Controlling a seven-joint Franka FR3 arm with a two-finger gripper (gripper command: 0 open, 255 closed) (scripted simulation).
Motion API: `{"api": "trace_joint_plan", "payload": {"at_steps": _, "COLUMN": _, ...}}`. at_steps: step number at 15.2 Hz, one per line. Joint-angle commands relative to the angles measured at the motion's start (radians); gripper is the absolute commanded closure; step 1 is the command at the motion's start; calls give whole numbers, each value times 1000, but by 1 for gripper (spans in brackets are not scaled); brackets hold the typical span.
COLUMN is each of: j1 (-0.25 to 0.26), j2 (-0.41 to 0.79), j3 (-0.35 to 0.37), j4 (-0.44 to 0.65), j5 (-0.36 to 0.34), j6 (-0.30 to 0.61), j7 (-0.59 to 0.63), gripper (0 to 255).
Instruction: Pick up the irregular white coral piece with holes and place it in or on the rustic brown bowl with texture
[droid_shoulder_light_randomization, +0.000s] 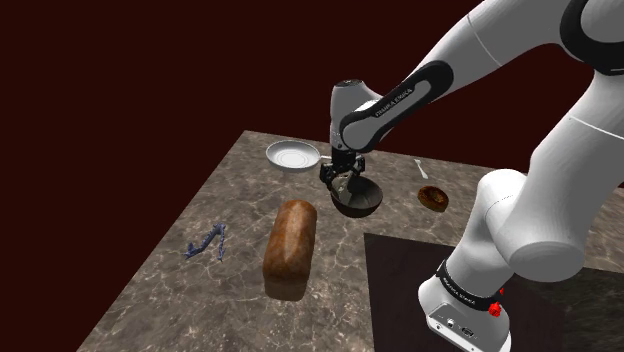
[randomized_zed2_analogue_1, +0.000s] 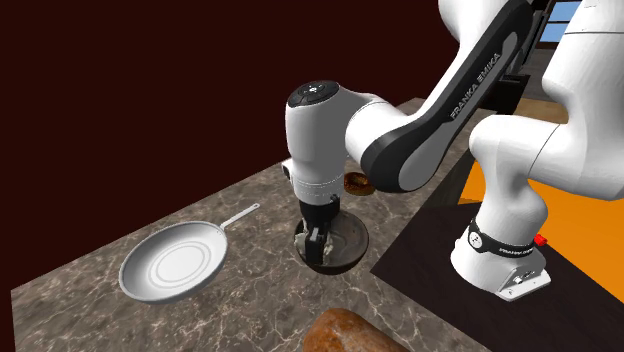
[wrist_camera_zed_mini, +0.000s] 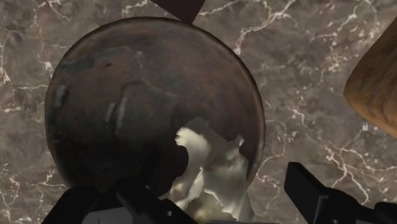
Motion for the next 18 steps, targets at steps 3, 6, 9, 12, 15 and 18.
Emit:
{"api": "trace_joint_plan", "payload": {"at_steps": 3, "j1": 0, "j2": 3, "j3": 0, "j4": 0, "j5": 1, "j6": 4, "j7": -1, "gripper": 0}}
{"api": "trace_joint_plan", "payload": {"at_steps": 6, "j1": 0, "j2": 3, "j3": 0, "j4": 0, "j5": 1, "j6": 3, "j7": -1, "gripper": 0}}
{"api": "trace_joint_plan", "payload": {"at_steps": 9, "j1": 0, "j2": 3, "j3": 0, "j4": 0, "j5": 1, "j6": 3, "j7": -1, "gripper": 255}}
{"api": "trace_joint_plan", "payload": {"at_steps": 12, "j1": 0, "j2": 3, "j3": 0, "j4": 0, "j5": 1, "j6": 3, "j7": -1, "gripper": 255}}
{"api": "trace_joint_plan", "payload": {"at_steps": 15, "j1": 0, "j2": 3, "j3": 0, "j4": 0, "j5": 1, "j6": 3, "j7": -1, "gripper": 255}}
{"api": "trace_joint_plan", "payload": {"at_steps": 18, "j1": -1, "j2": -24, "j3": 3, "j4": 7, "j5": -8, "j6": -29, "j7": 5, "gripper": 255}}
